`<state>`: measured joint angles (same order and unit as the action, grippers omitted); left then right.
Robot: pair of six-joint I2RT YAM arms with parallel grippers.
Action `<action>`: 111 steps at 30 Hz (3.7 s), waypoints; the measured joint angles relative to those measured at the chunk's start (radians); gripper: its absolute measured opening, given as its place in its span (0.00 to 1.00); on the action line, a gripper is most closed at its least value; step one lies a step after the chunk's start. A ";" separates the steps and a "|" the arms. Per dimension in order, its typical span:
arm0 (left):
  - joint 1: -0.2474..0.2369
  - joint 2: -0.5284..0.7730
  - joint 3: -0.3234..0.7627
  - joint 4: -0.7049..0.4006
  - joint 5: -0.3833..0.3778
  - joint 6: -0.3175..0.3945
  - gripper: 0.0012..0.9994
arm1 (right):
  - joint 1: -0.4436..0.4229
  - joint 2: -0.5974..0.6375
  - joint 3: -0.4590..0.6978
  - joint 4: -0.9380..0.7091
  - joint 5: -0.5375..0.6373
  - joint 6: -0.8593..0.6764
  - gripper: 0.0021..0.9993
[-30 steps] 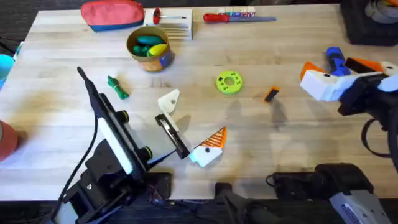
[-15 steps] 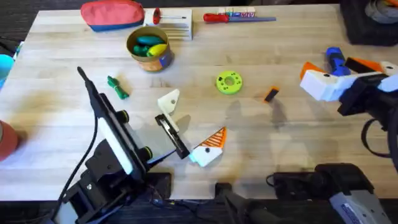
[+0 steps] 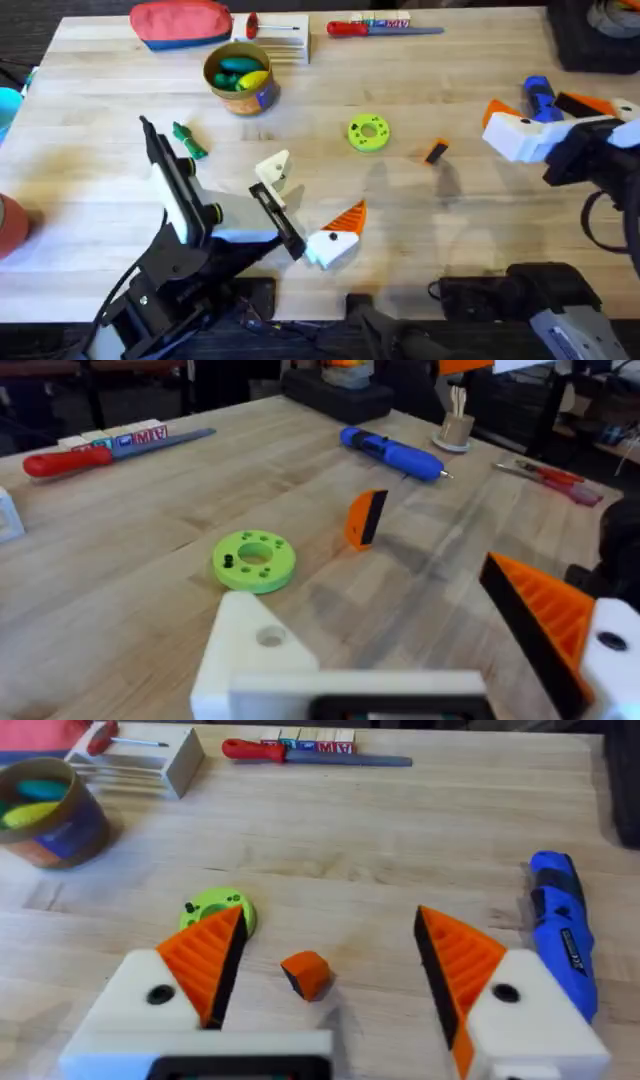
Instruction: Pick up the gripper from the table and insert it into the empty holder that is missing its gripper. Then pick up a screw, insert it into the mounting hole, and use the screwdriver to tighten it. Finally, clean up the table by picking up the vegetable and placing it into the bucket.
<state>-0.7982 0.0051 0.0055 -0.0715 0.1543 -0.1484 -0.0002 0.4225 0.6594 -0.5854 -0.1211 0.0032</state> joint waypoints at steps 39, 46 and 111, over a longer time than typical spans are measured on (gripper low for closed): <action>0.000 0.000 0.000 0.000 0.000 -0.160 0.99 | 0.279 0.544 0.307 -0.319 0.194 0.463 0.99; 0.000 0.000 0.000 0.000 0.000 -0.160 0.99 | 0.328 0.631 0.310 -0.304 0.215 0.602 0.99; 0.000 0.000 0.000 0.000 0.000 -0.160 0.99 | 0.078 0.681 0.334 -0.167 -0.531 0.163 0.00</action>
<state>-0.7982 0.0055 0.0055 -0.0715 0.1543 -0.3084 0.0775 1.1037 0.9933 -0.7527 -0.6524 0.1667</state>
